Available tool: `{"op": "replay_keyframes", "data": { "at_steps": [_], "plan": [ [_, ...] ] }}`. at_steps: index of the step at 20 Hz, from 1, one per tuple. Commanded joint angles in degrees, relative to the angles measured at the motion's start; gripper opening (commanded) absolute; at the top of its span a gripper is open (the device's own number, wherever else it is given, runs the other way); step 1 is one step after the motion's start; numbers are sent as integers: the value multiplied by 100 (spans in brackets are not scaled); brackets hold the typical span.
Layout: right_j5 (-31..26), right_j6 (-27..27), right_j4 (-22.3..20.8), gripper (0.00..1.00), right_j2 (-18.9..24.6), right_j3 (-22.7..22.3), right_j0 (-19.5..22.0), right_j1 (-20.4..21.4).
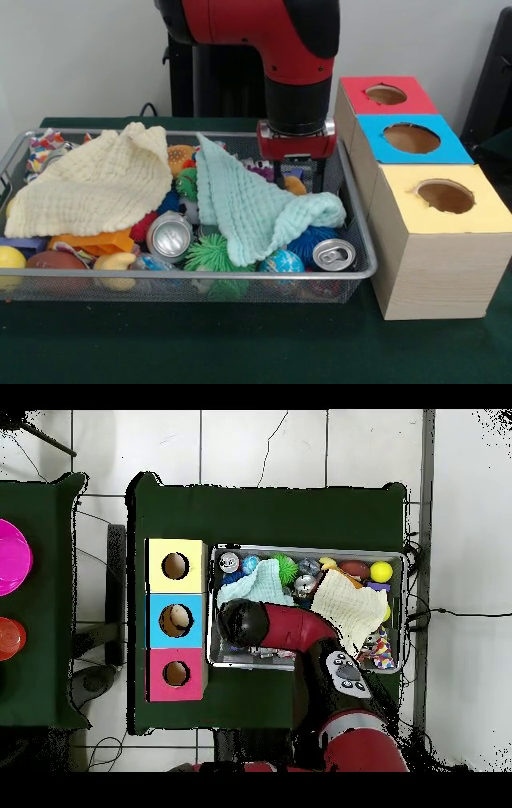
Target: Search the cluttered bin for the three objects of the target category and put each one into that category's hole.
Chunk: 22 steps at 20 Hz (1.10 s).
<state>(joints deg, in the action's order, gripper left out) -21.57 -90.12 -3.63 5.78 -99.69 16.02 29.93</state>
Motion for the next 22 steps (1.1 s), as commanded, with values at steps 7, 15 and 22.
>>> {"op": "replay_keyframes", "data": {
  "at_steps": [7,15,22],
  "plan": [
    [-1051,-225,-87,100,262,794,-145,41],
    [-1353,-14,-136,100,363,1193,-31,-121],
    [-1456,434,-261,100,622,1850,182,-579]
  ]
}}
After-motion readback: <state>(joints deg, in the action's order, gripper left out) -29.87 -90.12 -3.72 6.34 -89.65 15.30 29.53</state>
